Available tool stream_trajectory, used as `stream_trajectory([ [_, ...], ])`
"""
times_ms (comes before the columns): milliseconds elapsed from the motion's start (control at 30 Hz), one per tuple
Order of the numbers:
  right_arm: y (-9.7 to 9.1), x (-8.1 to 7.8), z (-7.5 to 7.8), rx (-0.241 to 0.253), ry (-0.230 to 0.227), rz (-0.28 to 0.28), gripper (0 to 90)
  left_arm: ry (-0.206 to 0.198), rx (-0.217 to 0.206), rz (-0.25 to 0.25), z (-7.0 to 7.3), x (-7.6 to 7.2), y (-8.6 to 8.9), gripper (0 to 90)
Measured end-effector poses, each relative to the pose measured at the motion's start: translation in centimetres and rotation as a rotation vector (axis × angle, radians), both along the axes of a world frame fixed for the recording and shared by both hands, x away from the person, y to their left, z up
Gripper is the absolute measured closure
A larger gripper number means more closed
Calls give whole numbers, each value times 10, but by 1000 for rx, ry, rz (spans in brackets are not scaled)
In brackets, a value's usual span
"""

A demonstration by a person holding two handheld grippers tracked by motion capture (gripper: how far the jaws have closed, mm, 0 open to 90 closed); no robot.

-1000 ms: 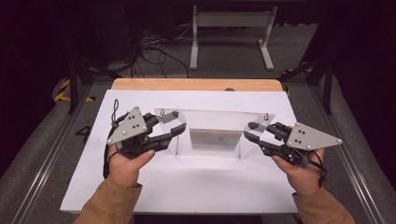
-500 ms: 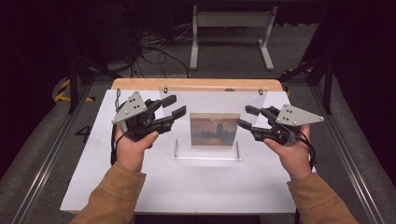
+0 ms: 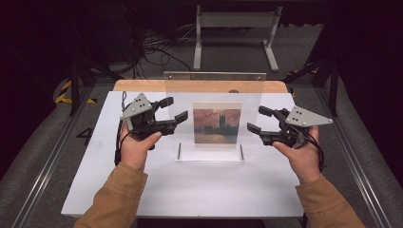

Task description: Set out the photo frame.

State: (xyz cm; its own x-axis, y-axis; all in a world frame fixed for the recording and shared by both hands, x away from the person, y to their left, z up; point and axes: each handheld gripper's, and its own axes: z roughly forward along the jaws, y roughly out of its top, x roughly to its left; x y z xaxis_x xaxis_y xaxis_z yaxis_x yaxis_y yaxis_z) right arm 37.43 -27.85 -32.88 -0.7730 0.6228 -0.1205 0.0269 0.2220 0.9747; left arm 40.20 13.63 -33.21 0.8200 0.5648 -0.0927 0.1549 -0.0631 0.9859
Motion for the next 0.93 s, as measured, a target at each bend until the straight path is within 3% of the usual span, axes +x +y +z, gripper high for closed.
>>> stream_trajectory([
  [133, -12, -12, -5, -6, 8, -24, 279, 1, 50, -3, -9, -12, 8, 214],
  [200, -16, -15, -7, -12, 13, -31, 274, 3, 53, -3, -11, -15, 10, 208],
  [400, -42, -39, -26, -48, 71, -84, 243, 35, 161, 33, -34, -42, 36, 189],
  [533, -54, -47, -40, -50, 107, -113, 226, 67, 201, 53, -52, -55, 49, 178],
  [700, -66, -54, -66, -41, 170, -145, 222, 121, 211, 66, -79, -64, 63, 165],
  [800, -70, -55, -80, -33, 191, -167, 222, 146, 191, 81, -94, -65, 70, 162],
  [933, -70, -55, -87, -45, 199, -172, 222, 166, 200, 89, -100, -65, 75, 156],
])
